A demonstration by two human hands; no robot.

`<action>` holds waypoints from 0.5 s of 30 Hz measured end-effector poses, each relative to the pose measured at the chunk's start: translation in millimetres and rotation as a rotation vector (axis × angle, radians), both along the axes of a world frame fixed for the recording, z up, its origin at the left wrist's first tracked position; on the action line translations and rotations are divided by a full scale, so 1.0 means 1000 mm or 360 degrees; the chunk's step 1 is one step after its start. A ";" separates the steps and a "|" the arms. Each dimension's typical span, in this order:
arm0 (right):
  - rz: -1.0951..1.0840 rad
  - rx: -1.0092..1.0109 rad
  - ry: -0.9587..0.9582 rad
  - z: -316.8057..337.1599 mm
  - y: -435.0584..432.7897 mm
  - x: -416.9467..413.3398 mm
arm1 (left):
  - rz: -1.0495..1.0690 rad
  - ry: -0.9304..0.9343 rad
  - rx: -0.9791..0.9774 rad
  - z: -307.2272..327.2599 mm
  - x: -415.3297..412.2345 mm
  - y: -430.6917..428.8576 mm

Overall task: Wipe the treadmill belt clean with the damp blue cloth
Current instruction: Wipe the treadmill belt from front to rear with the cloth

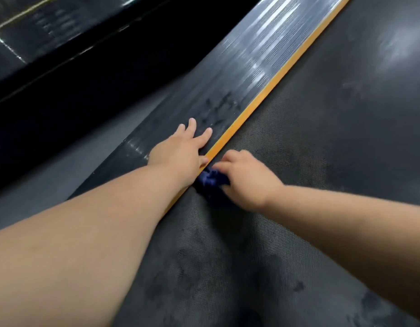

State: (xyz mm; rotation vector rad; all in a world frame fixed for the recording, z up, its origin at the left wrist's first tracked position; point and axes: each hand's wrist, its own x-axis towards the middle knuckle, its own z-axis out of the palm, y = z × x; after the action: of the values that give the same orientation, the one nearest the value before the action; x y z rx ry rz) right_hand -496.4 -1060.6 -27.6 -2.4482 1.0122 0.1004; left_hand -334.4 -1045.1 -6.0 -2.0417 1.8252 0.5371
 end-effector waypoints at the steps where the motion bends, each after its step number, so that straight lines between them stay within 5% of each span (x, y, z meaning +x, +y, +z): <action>1: -0.0080 -0.0089 0.0056 0.000 -0.017 -0.006 | -0.0032 -0.0024 0.0019 0.001 -0.001 -0.002; 4: -0.0628 -0.0204 0.0201 -0.003 -0.074 -0.025 | -0.0203 -0.0130 0.0093 0.005 0.005 -0.008; 7: -0.0815 -0.0140 0.0309 -0.006 -0.077 -0.018 | -0.0266 -0.0180 0.0124 0.004 0.008 -0.011; 10: -0.0752 -0.0106 0.0131 -0.004 -0.031 0.000 | -0.0283 -0.0175 0.0102 0.002 0.006 -0.009; 15: -0.0132 -0.0048 -0.0007 -0.001 0.024 0.019 | -0.0399 -0.0220 0.0072 0.002 0.011 -0.013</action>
State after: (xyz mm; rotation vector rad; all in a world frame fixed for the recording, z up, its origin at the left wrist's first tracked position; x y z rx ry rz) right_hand -477.3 -1036.8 -28.4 -2.4284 1.1190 0.0524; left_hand -323.2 -1058.2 -4.0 -1.7403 1.9290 0.3540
